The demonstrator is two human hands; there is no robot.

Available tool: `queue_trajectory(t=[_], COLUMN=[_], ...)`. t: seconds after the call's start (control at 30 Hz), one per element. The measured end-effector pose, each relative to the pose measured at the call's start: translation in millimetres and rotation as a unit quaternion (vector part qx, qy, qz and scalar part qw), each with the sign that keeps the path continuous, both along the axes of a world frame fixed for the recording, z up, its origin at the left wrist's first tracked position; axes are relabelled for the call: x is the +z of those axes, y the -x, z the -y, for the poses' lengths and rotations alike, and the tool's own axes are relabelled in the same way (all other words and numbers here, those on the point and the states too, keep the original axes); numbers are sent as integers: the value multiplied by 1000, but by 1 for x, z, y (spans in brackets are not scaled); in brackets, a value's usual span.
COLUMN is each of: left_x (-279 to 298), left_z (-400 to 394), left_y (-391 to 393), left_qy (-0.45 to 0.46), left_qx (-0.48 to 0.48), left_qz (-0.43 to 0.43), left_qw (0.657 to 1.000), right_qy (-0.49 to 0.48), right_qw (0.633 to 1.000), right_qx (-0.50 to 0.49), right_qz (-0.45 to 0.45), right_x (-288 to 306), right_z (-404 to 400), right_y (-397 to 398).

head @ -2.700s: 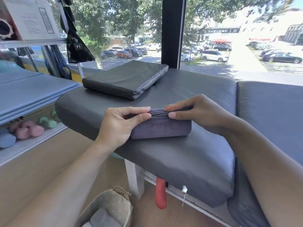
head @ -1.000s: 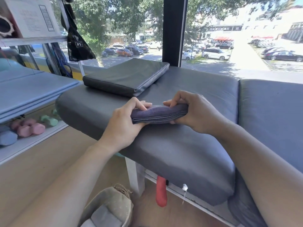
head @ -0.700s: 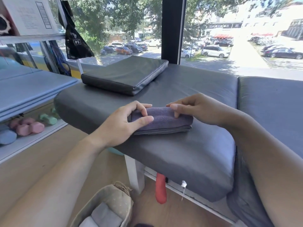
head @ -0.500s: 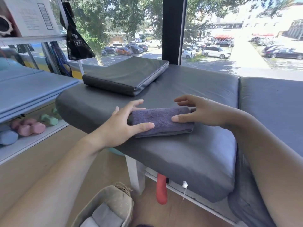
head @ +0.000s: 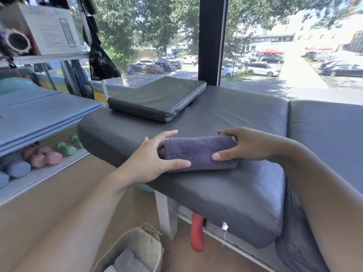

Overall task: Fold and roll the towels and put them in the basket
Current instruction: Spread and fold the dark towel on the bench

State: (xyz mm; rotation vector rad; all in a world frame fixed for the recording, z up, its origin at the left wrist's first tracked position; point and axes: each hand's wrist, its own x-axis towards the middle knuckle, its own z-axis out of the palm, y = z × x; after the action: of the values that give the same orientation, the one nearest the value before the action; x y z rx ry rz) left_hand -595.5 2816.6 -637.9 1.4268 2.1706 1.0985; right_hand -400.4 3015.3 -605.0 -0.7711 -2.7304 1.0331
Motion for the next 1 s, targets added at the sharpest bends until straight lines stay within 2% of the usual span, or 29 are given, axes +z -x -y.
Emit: queue_trajectory(t=[0.1, 0.17, 0.27, 0.37, 0.6, 0.67, 0.8, 0.87, 1.0], left_x=[5, 10, 16, 19, 6, -3, -22, -33, -57], left_z=[3, 6, 14, 27, 70, 87, 120, 134, 152], left_y=[-6, -12, -17, -19, -22, -16, 4, 15, 33], left_qy=[-76, -98, -99, -73, -78, -77, -30, -10, -16], left_qx=[-9, -6, -25, -46, -6, 6, 24, 35, 31], left_qz=[51, 40, 31, 48, 55, 69, 34, 30, 114], left_qw=[996, 994, 994, 995, 995, 995, 999, 999, 993], right_qy=[35, 64, 103, 122, 92, 82, -2, -20, -12], right_qw=[995, 984, 967, 956, 958, 963, 980, 982, 982], right_qx=[31, 55, 68, 82, 100, 108, 142, 132, 100], right_qz=[-92, -155, -224, -253, -253, -232, -140, -133, -157], right_x=[5, 9, 14, 19, 12, 8, -5, -19, -43], right_z=[7, 15, 27, 45, 95, 107, 134, 148, 175], right_y=[2, 4, 5, 6, 25, 30, 49, 62, 92])
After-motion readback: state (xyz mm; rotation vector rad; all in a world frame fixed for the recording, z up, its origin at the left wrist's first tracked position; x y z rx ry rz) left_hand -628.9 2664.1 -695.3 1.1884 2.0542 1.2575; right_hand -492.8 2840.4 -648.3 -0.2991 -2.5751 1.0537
